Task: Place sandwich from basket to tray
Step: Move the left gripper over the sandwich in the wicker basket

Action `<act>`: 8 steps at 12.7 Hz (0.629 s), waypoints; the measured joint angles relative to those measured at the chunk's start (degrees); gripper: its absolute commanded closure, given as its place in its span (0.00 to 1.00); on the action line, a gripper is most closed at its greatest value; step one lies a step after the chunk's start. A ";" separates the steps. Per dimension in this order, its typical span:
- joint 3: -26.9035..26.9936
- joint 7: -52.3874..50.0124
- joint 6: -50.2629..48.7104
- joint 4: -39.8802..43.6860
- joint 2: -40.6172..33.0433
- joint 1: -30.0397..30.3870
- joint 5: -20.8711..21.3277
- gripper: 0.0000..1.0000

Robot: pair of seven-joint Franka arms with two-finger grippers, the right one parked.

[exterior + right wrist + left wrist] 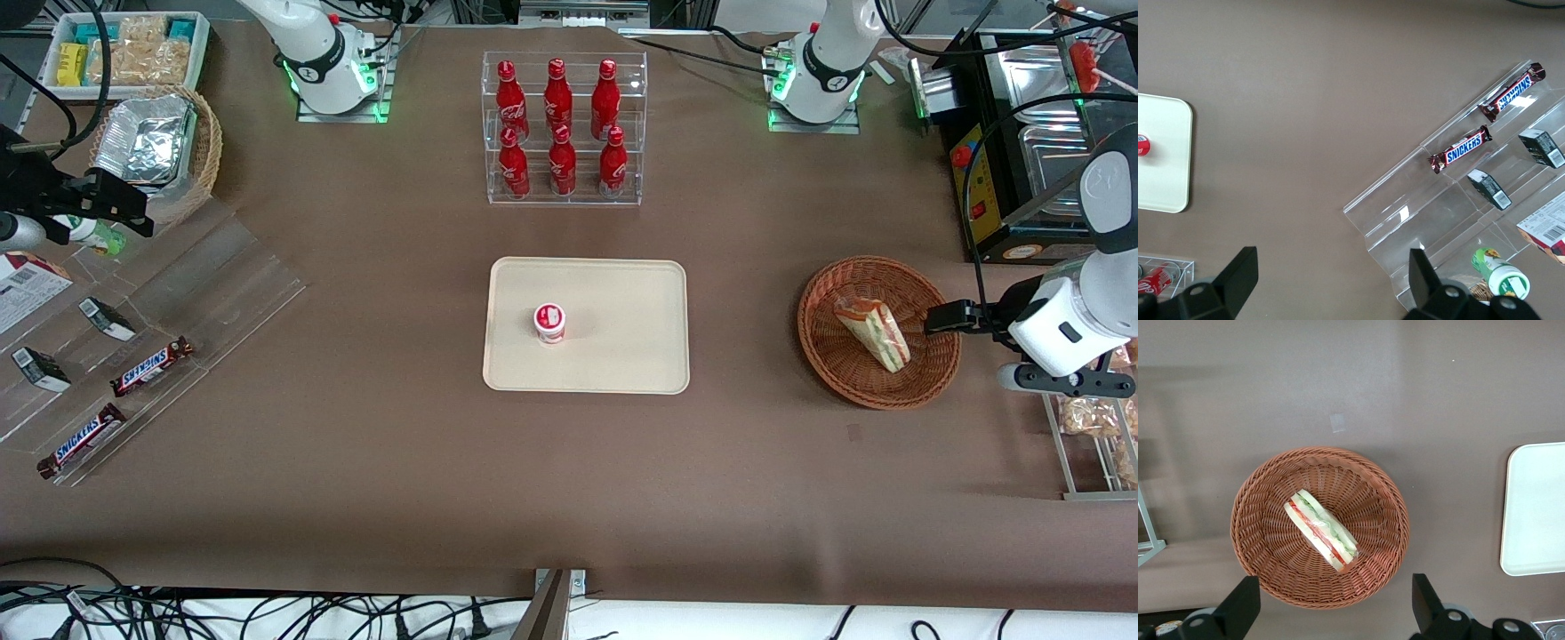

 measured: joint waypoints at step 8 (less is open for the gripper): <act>0.25 -8.28 -8.24 5.08 -0.75 0.35 0.02 0.00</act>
